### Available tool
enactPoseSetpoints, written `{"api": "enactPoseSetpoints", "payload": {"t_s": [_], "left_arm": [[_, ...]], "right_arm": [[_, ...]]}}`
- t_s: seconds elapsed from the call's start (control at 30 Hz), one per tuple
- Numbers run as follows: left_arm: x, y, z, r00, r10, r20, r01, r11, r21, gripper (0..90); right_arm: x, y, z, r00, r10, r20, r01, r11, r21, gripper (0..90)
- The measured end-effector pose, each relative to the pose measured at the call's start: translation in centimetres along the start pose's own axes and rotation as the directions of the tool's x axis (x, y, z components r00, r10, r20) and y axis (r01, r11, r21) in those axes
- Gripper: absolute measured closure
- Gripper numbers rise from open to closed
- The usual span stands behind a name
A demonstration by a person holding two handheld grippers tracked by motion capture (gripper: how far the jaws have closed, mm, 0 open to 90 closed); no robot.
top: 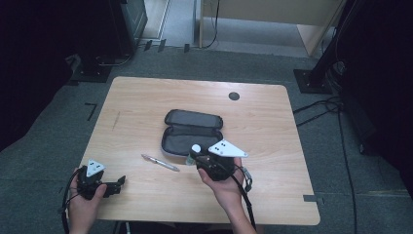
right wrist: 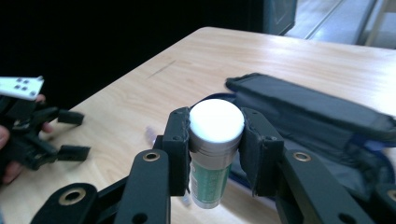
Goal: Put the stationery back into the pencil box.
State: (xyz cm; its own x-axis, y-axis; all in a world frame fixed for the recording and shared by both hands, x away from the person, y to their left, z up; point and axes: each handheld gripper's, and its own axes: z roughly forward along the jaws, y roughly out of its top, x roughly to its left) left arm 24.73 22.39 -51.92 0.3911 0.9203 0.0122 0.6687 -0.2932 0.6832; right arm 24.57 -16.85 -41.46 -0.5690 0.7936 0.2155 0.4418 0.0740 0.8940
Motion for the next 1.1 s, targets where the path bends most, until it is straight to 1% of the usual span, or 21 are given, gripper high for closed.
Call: {"api": "enactPoseSetpoints", "payload": {"t_s": [0.1, 0.23, 0.3, 0.43, 0.57, 0.63, 0.8, 0.87, 1.03, 1.1], "left_arm": [[0.0, 0.0, 0.0, 1.0000, 0.000, 0.000, 0.000, 1.0000, -0.001, 0.0], [0.0, 0.0, 0.0, 1.0000, 0.001, 0.000, -0.001, 1.0000, 0.001, 0.0], [0.0, 0.0, 0.0, 1.0000, 0.000, 0.000, 0.000, 1.0000, 0.001, 0.0], [0.0, 0.0, 0.0, 1.0000, 0.000, 0.000, 0.000, 1.0000, 0.000, 0.0], [0.0, 0.0, 0.0, 1.0000, 0.000, 0.000, 0.000, 1.0000, 0.000, 0.0], [0.0, 0.0, 0.0, 1.0000, 0.000, -0.001, 0.000, 1.0000, 0.000, 0.0], [0.0, 0.0, 0.0, 1.0000, 0.000, 0.000, 0.000, 1.0000, 0.000, 0.0], [0.0, 0.0, 0.0, 1.0000, 0.001, 0.000, -0.001, 1.0000, 0.000, 0.0], [0.0, 0.0, 0.0, 1.0000, 0.000, 0.000, 0.000, 1.0000, 0.000, 0.0], [0.0, 0.0, 0.0, 1.0000, 0.000, 0.000, 0.000, 1.0000, 0.000, 0.0]], "right_arm": [[-0.6, 0.6, -0.1, 0.9999, 0.002, 0.016, -0.002, 1.000, -0.008, 65.6], [-1.3, 1.0, 0.1, 0.9992, 0.003, 0.040, -0.003, 1.000, -0.010, 65.6], [-1.7, 1.0, 0.5, 0.9981, 0.001, 0.062, 0.000, 1.000, -0.015, 65.6], [-2.2, 1.1, 1.4, 0.9958, -0.008, 0.091, 0.008, 1.000, -0.003, 65.6], [-2.8, 0.9, 2.5, 0.9904, -0.027, 0.136, 0.025, 1.000, 0.017, 65.6], [-3.3, 0.7, 2.9, 0.9857, -0.037, 0.164, 0.034, 0.999, 0.026, 65.6], [-4.7, 0.0, 3.9, 0.9762, -0.019, 0.216, 0.010, 0.999, 0.042, 65.5], [-5.3, -0.3, 4.4, 0.9744, -0.015, 0.224, 0.003, 0.999, 0.054, 65.6], [-5.8, -1.0, 5.0, 0.9682, -0.029, 0.248, 0.009, 0.997, 0.083, 65.5], [-6.1, -1.3, 5.3, 0.9688, -0.030, 0.246, 0.007, 0.995, 0.095, 65.5]]}}
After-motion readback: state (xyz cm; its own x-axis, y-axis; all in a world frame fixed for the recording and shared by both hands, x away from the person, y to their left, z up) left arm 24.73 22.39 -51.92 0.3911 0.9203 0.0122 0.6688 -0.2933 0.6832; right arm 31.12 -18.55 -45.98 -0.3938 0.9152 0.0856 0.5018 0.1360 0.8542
